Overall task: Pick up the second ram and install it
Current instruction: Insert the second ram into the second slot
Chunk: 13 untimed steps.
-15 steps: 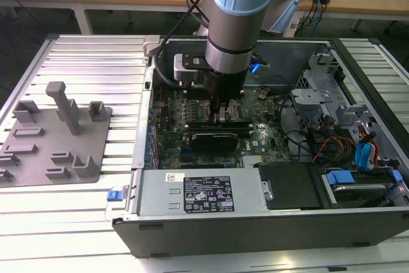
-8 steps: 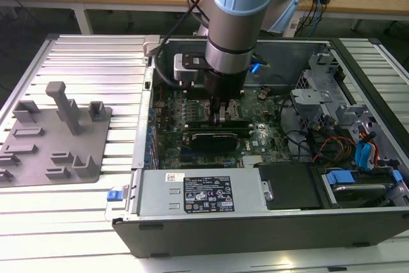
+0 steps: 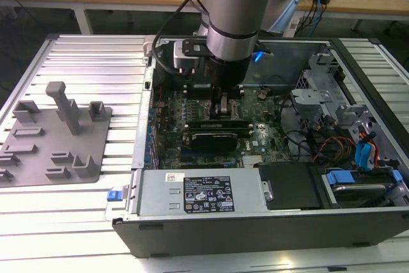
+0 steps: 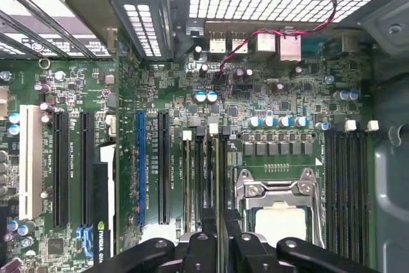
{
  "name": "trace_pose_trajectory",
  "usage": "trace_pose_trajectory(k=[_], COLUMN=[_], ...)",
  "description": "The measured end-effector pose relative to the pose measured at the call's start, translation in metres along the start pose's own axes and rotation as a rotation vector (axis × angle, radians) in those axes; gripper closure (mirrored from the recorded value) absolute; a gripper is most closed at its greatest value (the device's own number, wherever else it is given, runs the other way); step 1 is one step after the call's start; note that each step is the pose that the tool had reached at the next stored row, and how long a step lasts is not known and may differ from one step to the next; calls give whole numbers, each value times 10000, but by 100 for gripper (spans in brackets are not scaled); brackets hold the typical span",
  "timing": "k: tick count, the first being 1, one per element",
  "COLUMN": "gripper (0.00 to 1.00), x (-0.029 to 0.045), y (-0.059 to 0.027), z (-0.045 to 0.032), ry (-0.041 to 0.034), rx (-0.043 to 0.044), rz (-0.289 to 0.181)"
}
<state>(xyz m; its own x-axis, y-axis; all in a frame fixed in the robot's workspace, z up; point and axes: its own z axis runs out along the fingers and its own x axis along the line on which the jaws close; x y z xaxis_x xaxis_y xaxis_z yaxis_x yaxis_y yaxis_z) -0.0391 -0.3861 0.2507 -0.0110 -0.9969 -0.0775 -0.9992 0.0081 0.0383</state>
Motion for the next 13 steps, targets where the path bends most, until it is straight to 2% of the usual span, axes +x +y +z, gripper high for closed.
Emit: trace_pose_trajectory(k=[3,7,8,9,13], gripper=[84,84,85,92,92], x=[-1,-2,-2,-1,-2], y=[-150,-153,-154,-154,-156], z=[-5,-5,-5,-5,-5], ry=[-1,-1,-1,-1,-1], rx=[1,0,0,0,-1], rz=[-2,-1,-1,-1,-2])
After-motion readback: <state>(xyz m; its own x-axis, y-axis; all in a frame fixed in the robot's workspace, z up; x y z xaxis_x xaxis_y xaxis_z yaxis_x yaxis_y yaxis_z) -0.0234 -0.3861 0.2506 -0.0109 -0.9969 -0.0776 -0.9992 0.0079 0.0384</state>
